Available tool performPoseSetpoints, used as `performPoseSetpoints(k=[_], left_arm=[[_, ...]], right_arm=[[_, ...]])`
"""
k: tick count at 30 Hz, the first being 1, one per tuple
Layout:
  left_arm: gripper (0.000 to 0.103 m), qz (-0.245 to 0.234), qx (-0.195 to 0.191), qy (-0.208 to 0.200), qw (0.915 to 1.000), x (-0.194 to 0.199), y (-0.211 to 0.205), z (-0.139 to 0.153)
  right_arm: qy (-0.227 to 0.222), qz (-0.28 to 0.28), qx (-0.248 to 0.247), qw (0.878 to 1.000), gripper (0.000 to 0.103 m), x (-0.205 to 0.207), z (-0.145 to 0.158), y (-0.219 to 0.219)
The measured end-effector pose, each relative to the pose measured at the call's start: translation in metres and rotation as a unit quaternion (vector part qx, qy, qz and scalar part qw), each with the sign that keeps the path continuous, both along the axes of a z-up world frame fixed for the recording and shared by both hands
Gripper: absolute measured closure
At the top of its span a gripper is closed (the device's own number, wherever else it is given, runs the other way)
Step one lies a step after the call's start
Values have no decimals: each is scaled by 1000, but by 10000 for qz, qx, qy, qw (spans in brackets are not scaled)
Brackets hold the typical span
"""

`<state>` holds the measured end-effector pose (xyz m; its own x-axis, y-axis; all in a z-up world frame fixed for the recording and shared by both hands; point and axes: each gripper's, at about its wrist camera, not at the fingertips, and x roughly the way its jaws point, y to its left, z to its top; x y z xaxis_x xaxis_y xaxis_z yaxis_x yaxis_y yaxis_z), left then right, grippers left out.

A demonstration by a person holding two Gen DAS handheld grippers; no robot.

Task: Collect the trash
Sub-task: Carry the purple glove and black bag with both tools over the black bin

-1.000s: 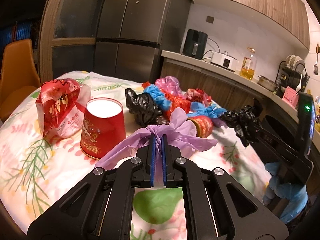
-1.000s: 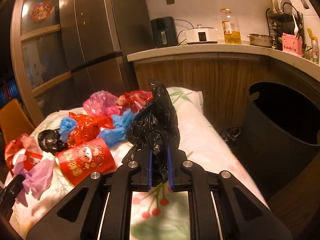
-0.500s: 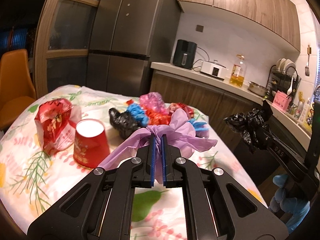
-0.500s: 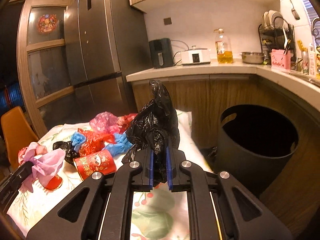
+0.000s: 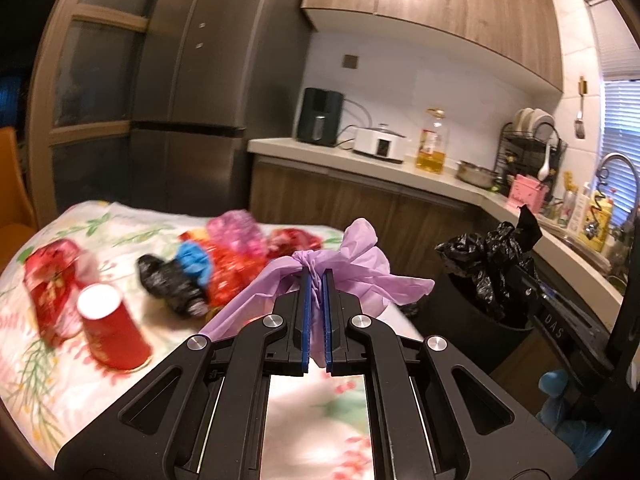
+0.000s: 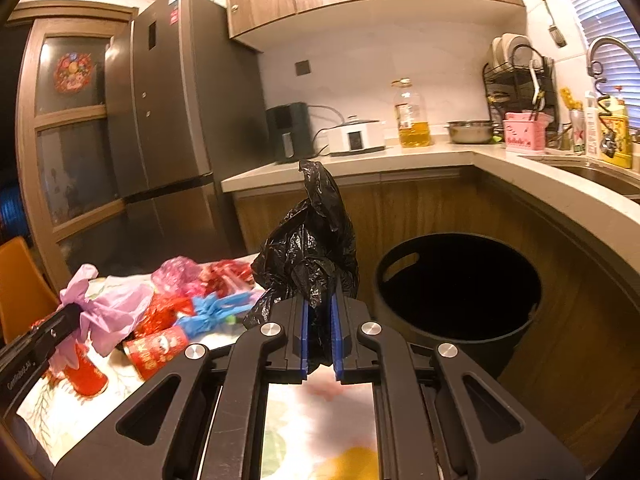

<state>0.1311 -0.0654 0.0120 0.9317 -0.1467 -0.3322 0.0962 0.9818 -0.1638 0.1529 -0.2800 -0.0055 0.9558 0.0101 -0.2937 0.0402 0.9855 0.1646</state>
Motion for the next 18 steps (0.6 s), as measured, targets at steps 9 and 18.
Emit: performPoseSetpoints(k=[9, 18], left_arm=[[99, -596, -3, -121, 9981, 29, -55, 12], [99, -1342, 76, -279, 9905, 59, -131, 17]], right_arm=[[-34, -590, 16, 9983, 93, -1, 1, -46], [-104, -1284, 15, 9917, 93, -2, 0, -96]])
